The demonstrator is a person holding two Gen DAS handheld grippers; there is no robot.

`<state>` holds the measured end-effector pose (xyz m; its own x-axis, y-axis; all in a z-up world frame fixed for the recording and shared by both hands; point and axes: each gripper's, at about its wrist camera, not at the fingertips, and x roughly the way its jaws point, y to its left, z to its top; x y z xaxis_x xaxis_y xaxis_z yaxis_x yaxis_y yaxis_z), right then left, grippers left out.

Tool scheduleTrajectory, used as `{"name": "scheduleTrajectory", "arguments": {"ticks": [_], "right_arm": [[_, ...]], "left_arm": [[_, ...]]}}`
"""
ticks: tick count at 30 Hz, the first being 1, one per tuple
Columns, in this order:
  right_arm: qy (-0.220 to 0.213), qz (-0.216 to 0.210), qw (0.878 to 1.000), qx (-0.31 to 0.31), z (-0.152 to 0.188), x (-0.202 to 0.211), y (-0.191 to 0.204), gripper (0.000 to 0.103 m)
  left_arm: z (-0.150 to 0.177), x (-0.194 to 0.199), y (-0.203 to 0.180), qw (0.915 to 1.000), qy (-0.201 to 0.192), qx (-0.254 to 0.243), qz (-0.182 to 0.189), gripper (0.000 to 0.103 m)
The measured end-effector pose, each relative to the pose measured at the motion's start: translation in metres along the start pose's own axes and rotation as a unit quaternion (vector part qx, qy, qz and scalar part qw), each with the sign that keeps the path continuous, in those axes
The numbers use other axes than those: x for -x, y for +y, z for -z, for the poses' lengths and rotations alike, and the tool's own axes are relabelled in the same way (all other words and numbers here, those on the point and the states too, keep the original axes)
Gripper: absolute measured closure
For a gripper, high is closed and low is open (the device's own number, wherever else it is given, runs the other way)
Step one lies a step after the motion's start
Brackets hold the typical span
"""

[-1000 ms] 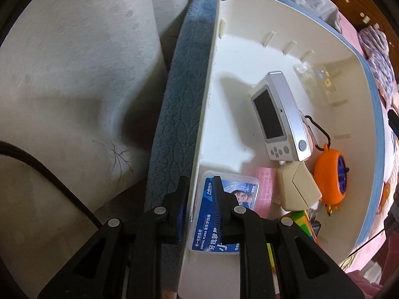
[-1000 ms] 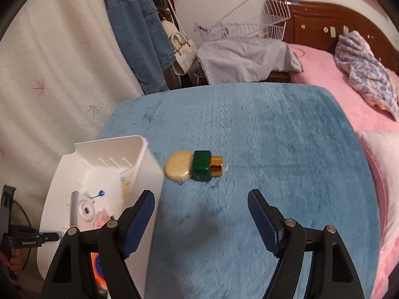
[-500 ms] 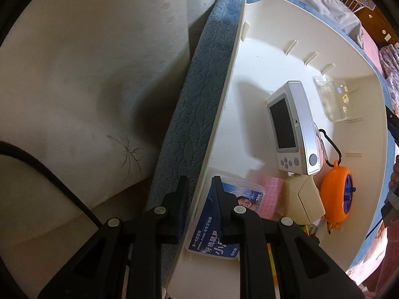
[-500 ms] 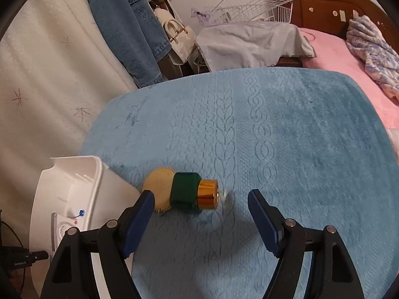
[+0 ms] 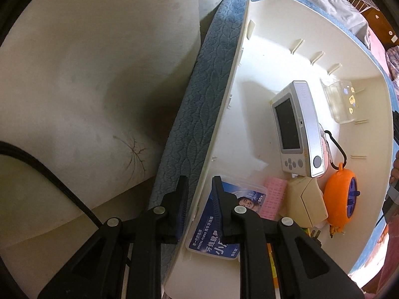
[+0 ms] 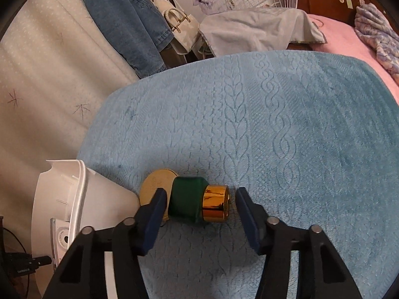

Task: Organize rigid objects
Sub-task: 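Move the right tool to the green-and-gold bottle and grasp it, then carry the green bottle into the tray and release it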

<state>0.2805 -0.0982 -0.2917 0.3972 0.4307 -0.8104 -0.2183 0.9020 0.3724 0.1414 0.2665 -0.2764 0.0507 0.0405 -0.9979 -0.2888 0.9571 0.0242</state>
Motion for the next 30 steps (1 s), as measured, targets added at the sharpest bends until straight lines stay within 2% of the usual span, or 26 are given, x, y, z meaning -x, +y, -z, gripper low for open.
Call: {"name": "scheduleTrajectory", "arguments": {"ticks": [10,23,30], "right_arm": [[0.013,-0.003,1.000,-0.014,0.002,0.010,-0.002,0.058],[-0.021,0.004,1.000,-0.022,0.009,0.057,0.002,0.059],[-0.047,0.007,0.999,-0.023,0.016,0.086,0.018,0.059]], "left_arm": [[-0.001,-0.001,-0.019,0.9997,0.000,-0.015,-0.021,0.083],[0.002,0.004,-0.033,0.9984,-0.009,-0.051,-0.023,0.083],[0.011,0.007,-0.042,0.9953,-0.010,-0.094,-0.024,0.083]]}}
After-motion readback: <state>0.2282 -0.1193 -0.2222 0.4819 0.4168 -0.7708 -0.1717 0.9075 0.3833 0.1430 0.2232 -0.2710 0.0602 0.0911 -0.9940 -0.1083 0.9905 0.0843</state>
